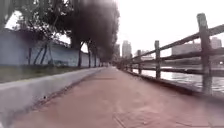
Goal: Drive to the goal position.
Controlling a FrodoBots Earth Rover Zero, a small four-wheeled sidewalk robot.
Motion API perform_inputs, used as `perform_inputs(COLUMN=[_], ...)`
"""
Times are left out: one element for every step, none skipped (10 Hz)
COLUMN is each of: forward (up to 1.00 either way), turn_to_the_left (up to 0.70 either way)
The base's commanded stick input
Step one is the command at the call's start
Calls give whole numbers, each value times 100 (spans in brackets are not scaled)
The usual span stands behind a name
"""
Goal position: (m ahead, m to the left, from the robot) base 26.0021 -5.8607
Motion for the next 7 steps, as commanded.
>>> perform_inputs(forward=[100, 100, 100, 100, 100, 100, 100], turn_to_the_left=[0, 0, 0, 0, 0, 0, 0])
